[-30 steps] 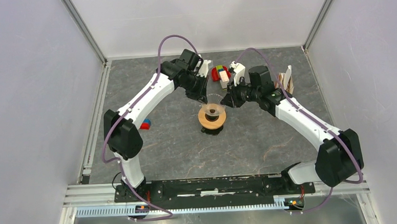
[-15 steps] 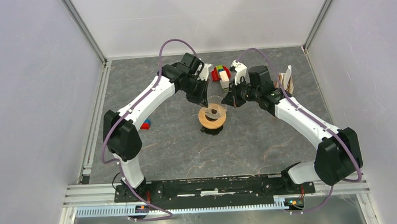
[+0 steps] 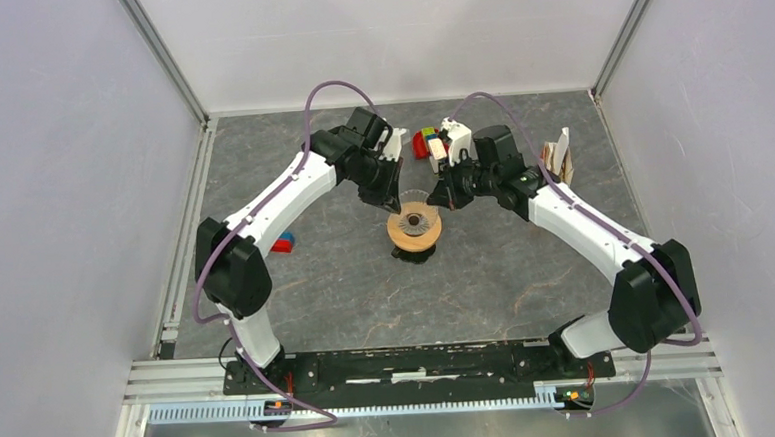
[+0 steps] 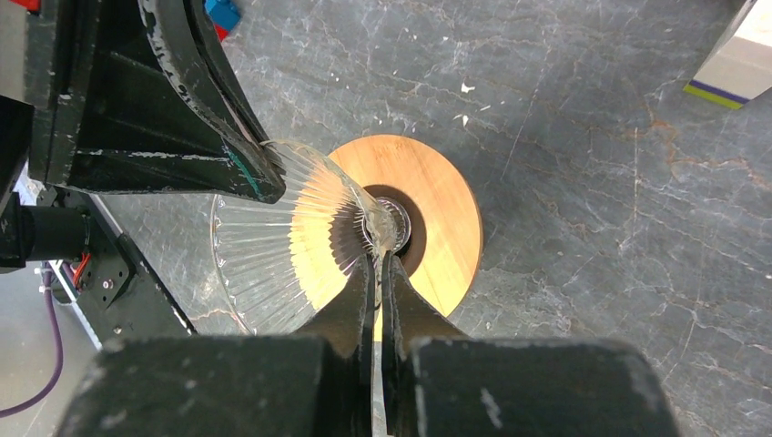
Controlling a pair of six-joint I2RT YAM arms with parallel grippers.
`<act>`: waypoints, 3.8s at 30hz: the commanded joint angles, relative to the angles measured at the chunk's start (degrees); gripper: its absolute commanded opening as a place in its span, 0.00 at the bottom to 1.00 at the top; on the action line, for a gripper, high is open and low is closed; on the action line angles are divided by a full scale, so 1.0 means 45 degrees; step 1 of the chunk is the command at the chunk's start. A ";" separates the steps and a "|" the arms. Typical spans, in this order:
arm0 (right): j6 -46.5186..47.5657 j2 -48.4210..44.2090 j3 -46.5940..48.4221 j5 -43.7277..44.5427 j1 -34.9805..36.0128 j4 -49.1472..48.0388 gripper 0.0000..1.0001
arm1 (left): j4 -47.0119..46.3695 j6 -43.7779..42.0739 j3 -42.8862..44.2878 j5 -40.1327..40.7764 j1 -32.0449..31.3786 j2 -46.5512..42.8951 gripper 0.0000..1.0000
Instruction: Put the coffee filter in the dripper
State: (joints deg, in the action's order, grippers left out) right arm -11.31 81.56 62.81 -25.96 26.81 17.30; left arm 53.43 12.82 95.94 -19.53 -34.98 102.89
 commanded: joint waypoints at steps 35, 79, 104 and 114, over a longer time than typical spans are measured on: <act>0.0253 0.1328 0.1427 0.0526 0.0283 0.0451 0.00 | -0.0428 0.1097 -0.0492 -0.1774 0.0137 0.0571 0.02; 0.1049 0.1520 -0.0887 0.1487 0.0780 -0.0579 0.00 | -0.0364 0.0706 -0.0841 -0.1627 0.0005 0.1477 0.02; 0.1207 0.1525 -0.1783 0.1908 0.0796 -0.1035 0.00 | -0.0191 0.0662 -0.0461 -0.1726 -0.0194 0.1966 0.02; 0.1194 0.1359 -0.2197 0.2096 0.0875 -0.1294 0.00 | -0.0184 0.0608 -0.0548 -0.1700 -0.0312 0.2070 0.02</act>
State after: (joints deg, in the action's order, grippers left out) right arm -8.69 83.53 56.75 -19.97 29.04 6.33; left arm 53.82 16.84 94.98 -24.45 -32.64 107.85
